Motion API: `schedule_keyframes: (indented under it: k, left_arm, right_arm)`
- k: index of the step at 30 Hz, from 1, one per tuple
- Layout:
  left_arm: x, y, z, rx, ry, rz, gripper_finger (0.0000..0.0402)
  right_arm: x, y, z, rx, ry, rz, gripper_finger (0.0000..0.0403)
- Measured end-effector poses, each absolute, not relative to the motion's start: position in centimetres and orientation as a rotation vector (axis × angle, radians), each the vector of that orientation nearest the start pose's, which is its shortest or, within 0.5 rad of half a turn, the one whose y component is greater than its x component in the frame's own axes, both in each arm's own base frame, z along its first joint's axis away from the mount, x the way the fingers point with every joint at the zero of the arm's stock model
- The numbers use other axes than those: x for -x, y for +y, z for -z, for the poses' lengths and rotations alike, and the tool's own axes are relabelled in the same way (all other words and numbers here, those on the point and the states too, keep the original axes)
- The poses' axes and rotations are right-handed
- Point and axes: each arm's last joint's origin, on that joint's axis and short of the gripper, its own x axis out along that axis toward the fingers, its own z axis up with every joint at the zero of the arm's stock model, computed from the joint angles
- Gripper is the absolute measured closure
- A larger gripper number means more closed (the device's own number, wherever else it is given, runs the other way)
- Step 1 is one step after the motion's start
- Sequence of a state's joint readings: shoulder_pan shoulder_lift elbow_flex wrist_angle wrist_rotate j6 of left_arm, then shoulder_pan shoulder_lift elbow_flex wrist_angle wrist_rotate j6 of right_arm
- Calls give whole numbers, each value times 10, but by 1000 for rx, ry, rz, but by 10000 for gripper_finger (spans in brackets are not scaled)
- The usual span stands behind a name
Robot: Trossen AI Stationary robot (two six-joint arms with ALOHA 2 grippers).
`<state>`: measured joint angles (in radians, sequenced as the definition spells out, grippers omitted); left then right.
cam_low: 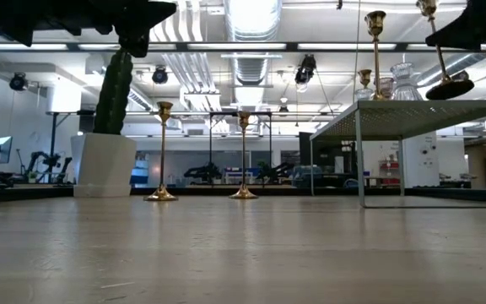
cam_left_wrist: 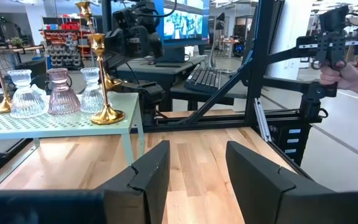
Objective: Pick & Place candle stick holders
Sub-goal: Put the gold candle holder on the shelf
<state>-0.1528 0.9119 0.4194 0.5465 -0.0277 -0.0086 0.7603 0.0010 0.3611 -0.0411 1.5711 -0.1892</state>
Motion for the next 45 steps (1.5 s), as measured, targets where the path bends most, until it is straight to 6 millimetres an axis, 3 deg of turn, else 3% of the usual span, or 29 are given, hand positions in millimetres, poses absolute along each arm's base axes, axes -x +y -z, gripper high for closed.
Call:
schedule_keyframes:
  k: [10,22,27,37,45]
  left_arm:
    - [-197,-30,-255,14,-57,125,239]
    - [-197,-30,-257,46,-71,126,239]
    - [-197,-30,-257,49,-72,127,238]
    - [-197,-29,-257,41,-78,126,238]
    - [-197,-29,-257,10,-83,96,238]
  right_arm:
    - [-41,-7,-271,-124,-66,980,392]
    - [-41,-11,-275,-250,-153,1036,392]
    - [-41,-13,-281,-197,-133,1111,392]
    - [-33,-20,-335,-193,-181,1147,392]
    - [-39,-18,-385,-159,-169,1132,392]
